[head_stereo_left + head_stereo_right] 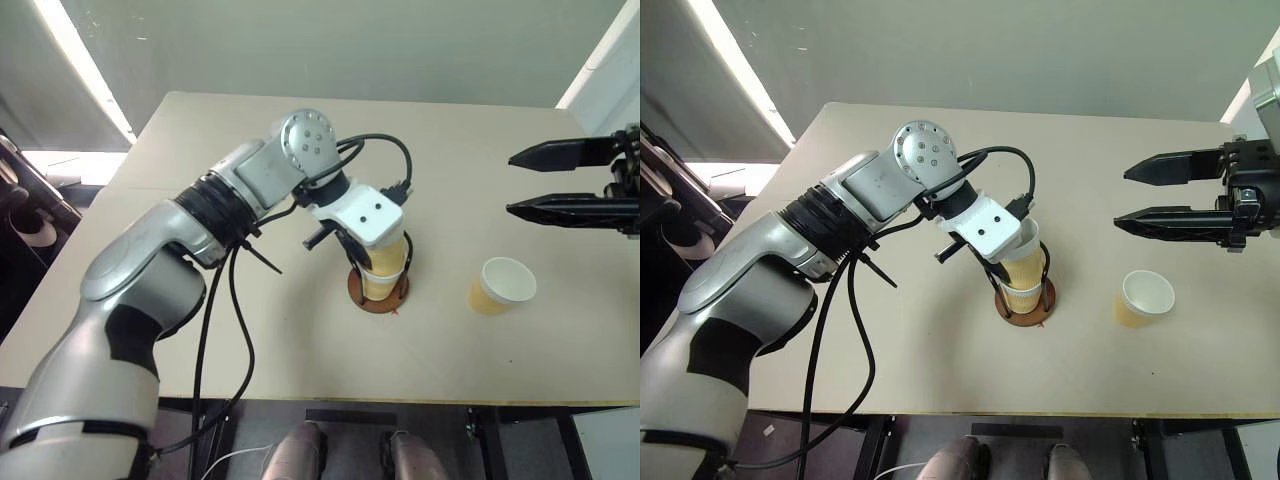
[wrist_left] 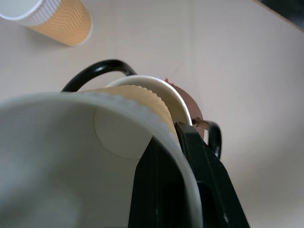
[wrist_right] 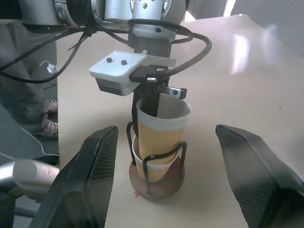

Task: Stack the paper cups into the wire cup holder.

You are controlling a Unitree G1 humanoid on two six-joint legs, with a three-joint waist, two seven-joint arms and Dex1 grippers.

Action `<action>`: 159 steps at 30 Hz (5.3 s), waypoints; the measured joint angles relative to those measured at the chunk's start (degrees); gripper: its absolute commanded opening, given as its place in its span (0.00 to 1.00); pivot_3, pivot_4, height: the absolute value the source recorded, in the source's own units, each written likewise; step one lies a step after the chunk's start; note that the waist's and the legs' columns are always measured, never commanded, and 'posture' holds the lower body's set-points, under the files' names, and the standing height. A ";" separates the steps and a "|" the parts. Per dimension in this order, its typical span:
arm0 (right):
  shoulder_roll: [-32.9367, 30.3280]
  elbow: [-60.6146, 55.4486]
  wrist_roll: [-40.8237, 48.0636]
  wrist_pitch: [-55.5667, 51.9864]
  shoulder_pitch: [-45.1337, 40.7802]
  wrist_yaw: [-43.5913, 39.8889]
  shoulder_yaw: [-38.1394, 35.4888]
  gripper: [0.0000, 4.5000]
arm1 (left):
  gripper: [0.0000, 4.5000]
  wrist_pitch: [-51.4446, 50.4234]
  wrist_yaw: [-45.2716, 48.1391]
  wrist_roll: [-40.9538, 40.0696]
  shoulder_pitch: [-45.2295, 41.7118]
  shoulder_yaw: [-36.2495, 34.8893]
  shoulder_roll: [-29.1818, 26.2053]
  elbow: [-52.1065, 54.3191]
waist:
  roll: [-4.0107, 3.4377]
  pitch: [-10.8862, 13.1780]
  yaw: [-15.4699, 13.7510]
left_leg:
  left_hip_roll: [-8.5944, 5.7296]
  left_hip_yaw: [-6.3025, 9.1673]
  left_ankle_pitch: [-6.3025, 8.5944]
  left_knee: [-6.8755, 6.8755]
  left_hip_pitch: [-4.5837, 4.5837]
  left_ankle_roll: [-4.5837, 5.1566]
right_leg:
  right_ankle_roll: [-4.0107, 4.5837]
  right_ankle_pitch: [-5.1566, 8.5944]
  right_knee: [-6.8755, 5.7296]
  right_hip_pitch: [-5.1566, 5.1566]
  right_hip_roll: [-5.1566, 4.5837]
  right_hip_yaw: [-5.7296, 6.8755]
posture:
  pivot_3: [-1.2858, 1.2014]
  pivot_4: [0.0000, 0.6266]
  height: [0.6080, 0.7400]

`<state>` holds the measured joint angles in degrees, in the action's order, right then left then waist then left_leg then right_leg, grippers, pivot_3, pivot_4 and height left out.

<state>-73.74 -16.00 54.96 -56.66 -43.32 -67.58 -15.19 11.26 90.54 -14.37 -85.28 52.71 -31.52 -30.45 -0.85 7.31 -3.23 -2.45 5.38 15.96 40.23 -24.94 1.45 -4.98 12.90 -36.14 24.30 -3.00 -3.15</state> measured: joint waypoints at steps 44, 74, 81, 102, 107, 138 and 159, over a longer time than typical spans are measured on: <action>-1.67 0.23 -0.61 0.09 1.39 -0.60 -0.03 0.75 | 1.00 -3.01 0.10 -8.41 -3.84 2.42 -3.63 2.67 | 0.00 0.00 -0.02 | 0.01 -0.01 0.00 -0.02 0.00 0.00 | 0.00 0.00 0.01 0.01 0.00 0.00 | 0.52 0.24 1.00; -1.66 -8.85 -3.19 0.55 18.72 1.59 -4.23 0.75 | 0.55 -15.63 0.20 -13.57 1.05 -12.55 -12.48 5.41 | -0.02 -0.01 0.05 | 0.03 -0.02 0.00 -0.03 -0.01 0.00 | 0.00 0.00 0.12 0.04 0.03 0.01 | 0.52 0.24 1.00; -4.08 -11.02 -12.73 7.06 27.40 -0.24 -1.14 0.75 | 0.55 -25.76 0.19 -13.21 5.93 -23.39 -17.75 12.01 | -0.04 -0.01 0.18 | 0.02 -0.04 0.00 0.02 0.08 0.00 | 0.00 0.00 0.20 0.00 0.03 -0.04 | 0.52 0.24 1.00; 0.39 5.65 -42.97 27.14 19.06 -4.44 25.79 0.67 | 0.54 -41.30 -3.26 -7.85 18.04 -36.19 -20.97 25.50 | -0.03 -0.01 1.42 | 0.05 -0.07 -0.03 0.12 0.29 0.05 | 0.00 0.00 0.06 -0.11 0.06 -0.09 | 0.52 0.24 1.00; 2.68 6.35 -46.00 27.66 16.36 -5.30 27.52 0.32 | 0.54 -40.69 -3.05 -6.27 18.90 -36.20 -20.68 25.49 | -0.03 -0.01 1.55 | 0.05 -0.08 -0.03 0.12 0.30 0.05 | 0.00 0.00 0.07 -0.12 0.05 -0.10 | 0.52 0.24 1.00; 16.02 -7.24 -38.32 13.45 -25.88 -17.92 36.57 0.00 | 0.54 -33.85 -0.86 0.43 20.49 -36.96 -18.69 19.18 | -0.05 -0.01 2.26 | 0.07 0.02 -0.05 -0.17 0.25 0.03 | 0.25 0.14 0.18 0.11 0.09 -0.02 | 0.52 0.24 1.00; 19.58 -6.07 -45.08 18.88 -22.00 -18.09 41.99 0.00 | 0.54 -33.87 -0.91 0.88 20.48 -36.97 -18.27 19.26 | -0.04 -0.01 2.31 | 0.08 0.02 -0.04 -0.16 0.20 0.03 | 0.26 0.15 0.19 0.12 0.08 -0.02 | 0.52 0.24 1.00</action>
<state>-54.16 -22.07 9.88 -37.78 -65.33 -85.68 26.80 -22.61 89.63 -13.49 -64.80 15.74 -49.78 -11.19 -0.89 7.30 -0.92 -2.37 5.40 15.92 40.07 -24.75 1.48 -4.71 13.05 -35.94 24.42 -2.93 -3.17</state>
